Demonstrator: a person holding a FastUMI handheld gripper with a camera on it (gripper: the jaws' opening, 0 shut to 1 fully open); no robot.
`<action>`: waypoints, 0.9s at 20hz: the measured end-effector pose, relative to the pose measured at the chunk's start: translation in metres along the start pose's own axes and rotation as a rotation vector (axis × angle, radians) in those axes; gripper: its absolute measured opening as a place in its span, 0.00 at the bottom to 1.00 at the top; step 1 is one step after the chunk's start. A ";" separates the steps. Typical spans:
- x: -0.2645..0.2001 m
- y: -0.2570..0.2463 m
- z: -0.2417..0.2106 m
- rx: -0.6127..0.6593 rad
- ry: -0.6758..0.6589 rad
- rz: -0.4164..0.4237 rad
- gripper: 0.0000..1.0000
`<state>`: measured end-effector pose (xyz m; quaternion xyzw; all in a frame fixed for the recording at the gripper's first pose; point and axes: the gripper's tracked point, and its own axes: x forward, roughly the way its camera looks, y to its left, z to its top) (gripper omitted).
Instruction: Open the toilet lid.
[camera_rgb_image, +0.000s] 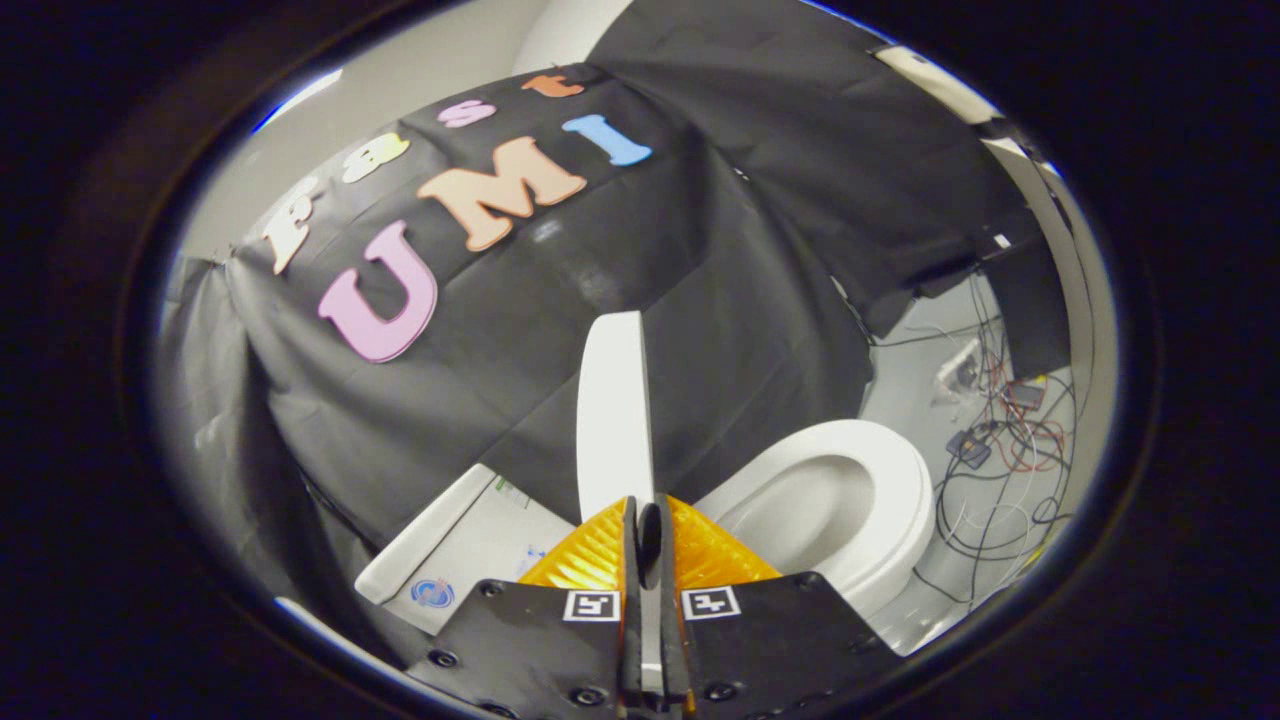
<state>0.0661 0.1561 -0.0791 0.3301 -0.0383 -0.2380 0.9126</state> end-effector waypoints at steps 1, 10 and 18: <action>0.000 0.011 0.001 -0.032 -0.003 0.021 0.09; 0.002 0.125 -0.032 -0.344 0.053 0.284 0.14; 0.009 0.189 -0.078 -0.497 0.136 0.425 0.14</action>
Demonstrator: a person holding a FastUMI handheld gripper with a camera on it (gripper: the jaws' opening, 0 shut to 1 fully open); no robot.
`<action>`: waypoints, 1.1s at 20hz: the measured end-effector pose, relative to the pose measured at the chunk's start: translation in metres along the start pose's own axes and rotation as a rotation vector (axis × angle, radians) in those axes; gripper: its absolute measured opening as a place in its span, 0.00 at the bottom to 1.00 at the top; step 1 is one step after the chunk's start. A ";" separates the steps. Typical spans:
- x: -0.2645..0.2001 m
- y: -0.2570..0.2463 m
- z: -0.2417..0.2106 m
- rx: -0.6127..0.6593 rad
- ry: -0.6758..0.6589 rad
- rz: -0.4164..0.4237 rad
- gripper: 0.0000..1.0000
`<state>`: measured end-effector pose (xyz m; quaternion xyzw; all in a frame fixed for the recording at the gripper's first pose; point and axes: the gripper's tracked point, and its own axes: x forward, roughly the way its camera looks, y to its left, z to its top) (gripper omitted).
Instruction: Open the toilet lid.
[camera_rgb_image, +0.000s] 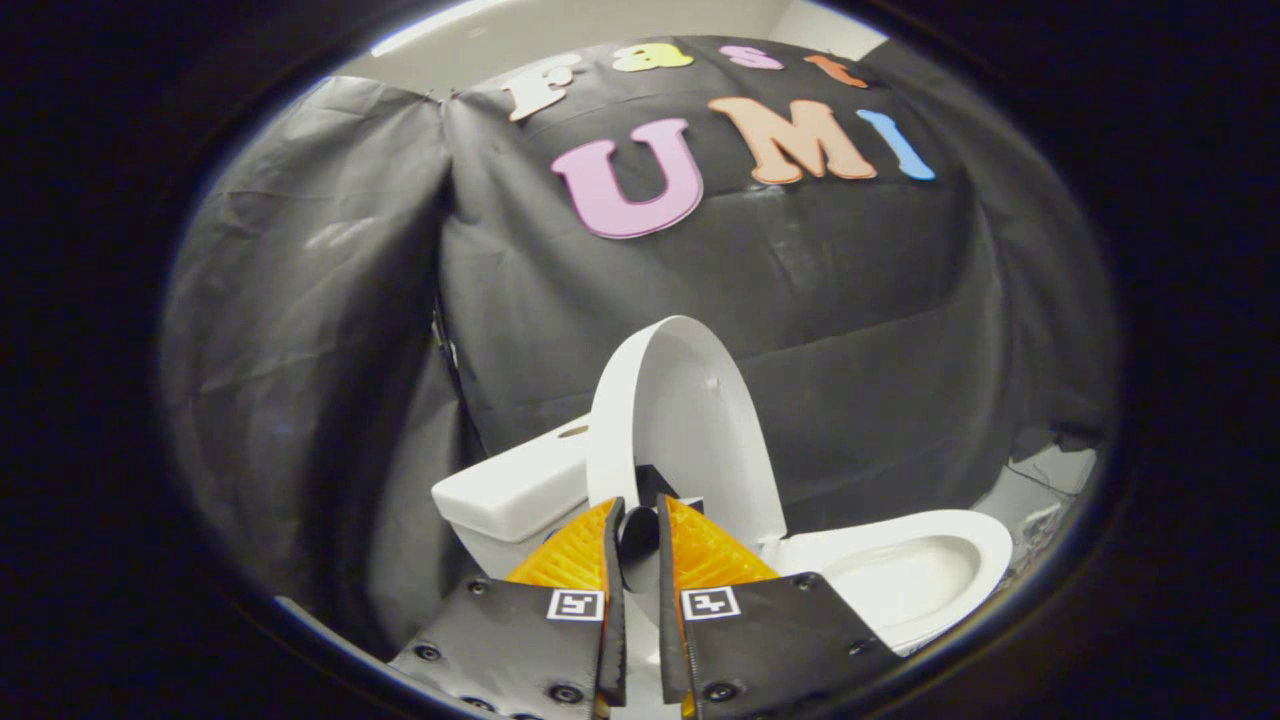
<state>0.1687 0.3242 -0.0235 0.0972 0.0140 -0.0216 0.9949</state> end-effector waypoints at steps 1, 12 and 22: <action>0.004 0.006 -0.003 -0.007 0.008 0.016 0.14; -0.004 0.016 -0.014 -0.121 0.069 0.076 0.20; -0.019 0.014 0.033 -0.195 -0.001 0.127 0.47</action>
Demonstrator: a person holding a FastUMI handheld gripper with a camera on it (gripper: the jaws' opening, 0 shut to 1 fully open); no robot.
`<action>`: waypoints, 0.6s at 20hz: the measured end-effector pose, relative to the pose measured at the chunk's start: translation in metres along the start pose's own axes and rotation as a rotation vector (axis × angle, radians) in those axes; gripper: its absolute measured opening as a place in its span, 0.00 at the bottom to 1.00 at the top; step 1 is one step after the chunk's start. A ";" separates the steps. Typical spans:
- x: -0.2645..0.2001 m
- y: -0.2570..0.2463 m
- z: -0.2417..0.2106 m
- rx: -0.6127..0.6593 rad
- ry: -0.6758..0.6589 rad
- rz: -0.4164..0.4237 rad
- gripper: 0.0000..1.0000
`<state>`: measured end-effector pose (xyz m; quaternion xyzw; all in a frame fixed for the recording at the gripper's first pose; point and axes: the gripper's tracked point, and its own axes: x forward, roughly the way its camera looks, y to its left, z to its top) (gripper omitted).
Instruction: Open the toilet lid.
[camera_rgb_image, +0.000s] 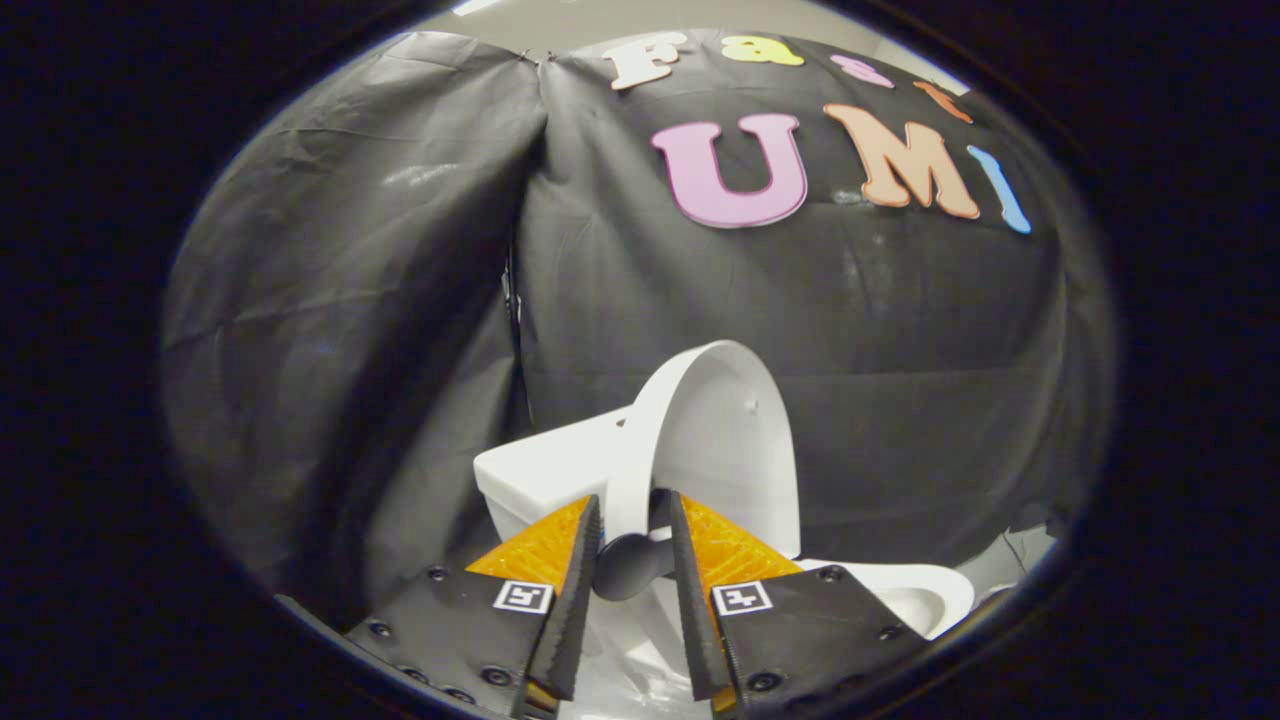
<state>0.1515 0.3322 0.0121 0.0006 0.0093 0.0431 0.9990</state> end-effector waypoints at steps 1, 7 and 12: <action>-0.001 -0.010 0.009 0.002 -0.025 -0.016 0.49; -0.037 -0.094 0.030 -0.056 -0.052 -0.156 0.53; -0.082 -0.186 0.038 -0.086 -0.075 -0.289 0.53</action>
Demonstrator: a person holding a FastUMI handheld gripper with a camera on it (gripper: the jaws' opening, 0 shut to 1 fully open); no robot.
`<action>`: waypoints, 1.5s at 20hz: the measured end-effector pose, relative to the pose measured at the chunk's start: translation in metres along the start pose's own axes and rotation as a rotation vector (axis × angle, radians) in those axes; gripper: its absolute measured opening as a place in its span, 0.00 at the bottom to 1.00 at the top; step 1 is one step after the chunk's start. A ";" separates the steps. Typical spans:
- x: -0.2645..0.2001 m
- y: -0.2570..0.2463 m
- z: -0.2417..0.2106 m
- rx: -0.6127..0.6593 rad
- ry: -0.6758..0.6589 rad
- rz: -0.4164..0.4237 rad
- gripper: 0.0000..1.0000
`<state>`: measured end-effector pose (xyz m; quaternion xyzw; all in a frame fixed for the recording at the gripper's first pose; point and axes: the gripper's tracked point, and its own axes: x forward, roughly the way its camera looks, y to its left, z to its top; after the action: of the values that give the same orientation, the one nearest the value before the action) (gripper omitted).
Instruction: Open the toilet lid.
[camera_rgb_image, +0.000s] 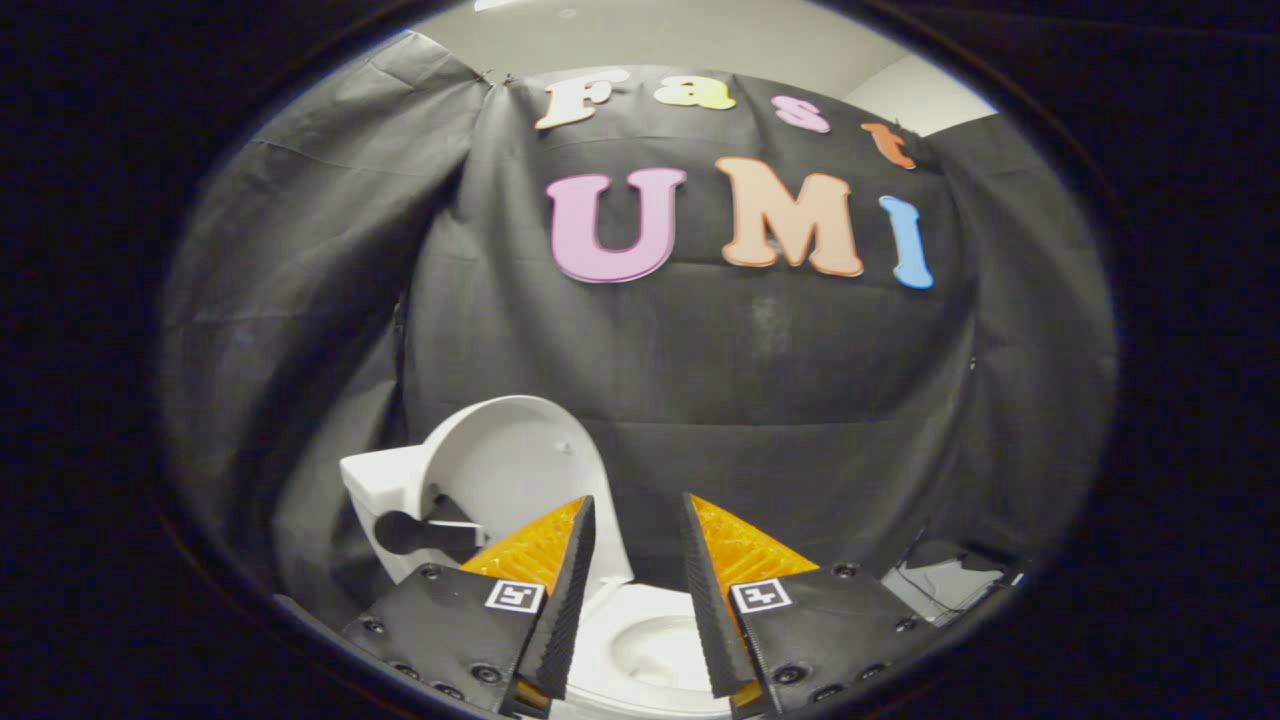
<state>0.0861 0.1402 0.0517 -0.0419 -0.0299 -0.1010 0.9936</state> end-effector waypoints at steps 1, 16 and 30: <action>-0.003 -0.020 0.001 0.000 -0.007 -0.028 0.53; -0.061 -0.175 -0.070 0.101 0.063 -0.033 0.52; -0.087 -0.208 -0.083 0.011 0.151 0.021 0.53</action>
<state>-0.0365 -0.0526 -0.0202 -0.0289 0.0449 -0.0932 0.9942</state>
